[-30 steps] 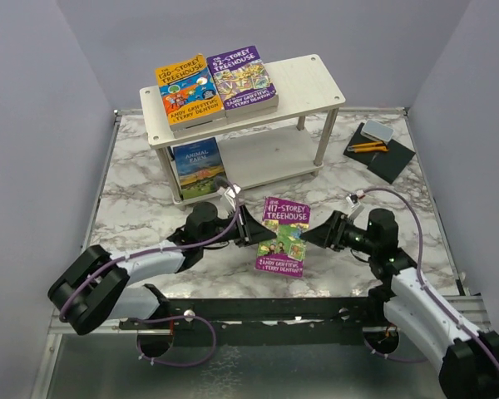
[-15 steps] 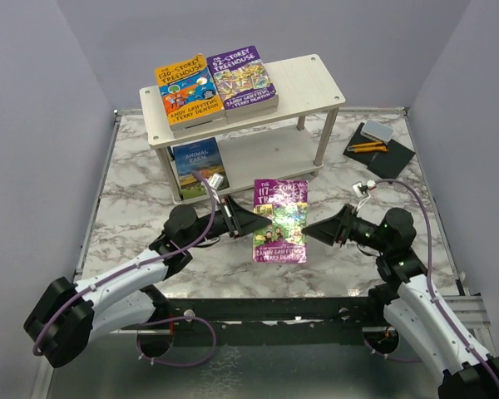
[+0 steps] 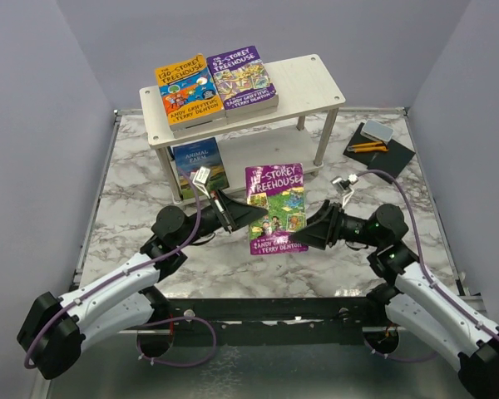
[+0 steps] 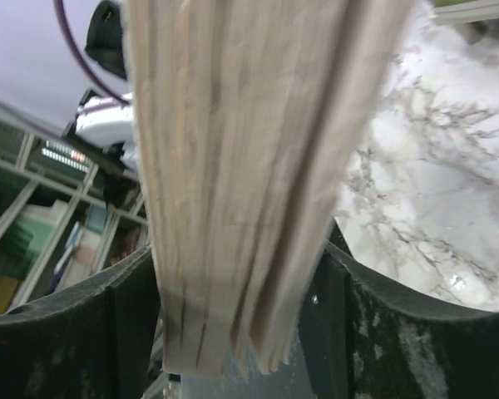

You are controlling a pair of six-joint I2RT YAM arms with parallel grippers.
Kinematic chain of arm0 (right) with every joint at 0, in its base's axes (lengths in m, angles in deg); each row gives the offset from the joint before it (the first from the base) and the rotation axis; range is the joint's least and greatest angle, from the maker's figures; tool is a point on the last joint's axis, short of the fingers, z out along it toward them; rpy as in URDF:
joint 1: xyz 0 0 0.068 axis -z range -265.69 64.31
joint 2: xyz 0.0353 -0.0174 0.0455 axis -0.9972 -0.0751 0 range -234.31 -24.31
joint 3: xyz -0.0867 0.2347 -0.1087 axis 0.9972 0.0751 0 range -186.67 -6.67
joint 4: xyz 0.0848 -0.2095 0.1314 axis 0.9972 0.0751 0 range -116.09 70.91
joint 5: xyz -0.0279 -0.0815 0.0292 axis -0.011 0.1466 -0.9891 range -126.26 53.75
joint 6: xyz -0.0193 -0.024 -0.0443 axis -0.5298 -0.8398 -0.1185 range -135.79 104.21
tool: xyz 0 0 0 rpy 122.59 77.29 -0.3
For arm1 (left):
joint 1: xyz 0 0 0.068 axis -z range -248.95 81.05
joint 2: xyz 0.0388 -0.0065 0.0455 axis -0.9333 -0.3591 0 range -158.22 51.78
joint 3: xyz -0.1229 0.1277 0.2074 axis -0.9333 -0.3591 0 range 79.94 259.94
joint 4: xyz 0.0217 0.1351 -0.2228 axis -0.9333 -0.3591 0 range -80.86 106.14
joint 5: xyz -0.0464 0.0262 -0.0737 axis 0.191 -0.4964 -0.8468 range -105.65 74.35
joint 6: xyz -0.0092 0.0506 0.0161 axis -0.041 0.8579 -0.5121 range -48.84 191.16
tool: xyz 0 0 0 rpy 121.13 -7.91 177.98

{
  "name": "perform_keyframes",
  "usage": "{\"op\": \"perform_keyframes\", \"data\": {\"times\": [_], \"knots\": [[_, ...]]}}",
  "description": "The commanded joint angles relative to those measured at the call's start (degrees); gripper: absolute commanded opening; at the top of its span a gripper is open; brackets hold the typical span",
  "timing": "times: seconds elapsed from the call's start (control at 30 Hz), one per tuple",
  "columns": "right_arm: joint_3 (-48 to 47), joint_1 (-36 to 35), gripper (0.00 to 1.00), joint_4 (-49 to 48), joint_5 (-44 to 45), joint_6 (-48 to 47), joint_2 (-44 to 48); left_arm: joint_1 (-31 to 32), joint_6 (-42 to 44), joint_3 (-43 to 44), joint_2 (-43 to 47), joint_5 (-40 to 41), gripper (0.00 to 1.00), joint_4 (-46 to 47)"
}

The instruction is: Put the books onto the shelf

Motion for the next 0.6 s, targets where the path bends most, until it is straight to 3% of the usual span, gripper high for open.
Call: {"op": "perform_keyframes", "data": {"times": [0.0,0.37,0.57], "knots": [[-3.66,-7.16,0.70,-3.79,5.18,-0.75,-1.15,-0.21,1.03,2.42,2.34,3.68,0.00,4.02],[-5.04,-11.76,0.52,-0.53,14.88,-2.03,0.71,-0.16,14.10,5.26,8.92,11.46,0.00,-16.26],[-5.87,-12.88,0.36,-1.31,15.66,-1.20,-1.63,-0.21,16.59,6.27,9.74,12.37,0.00,-19.40]]}}
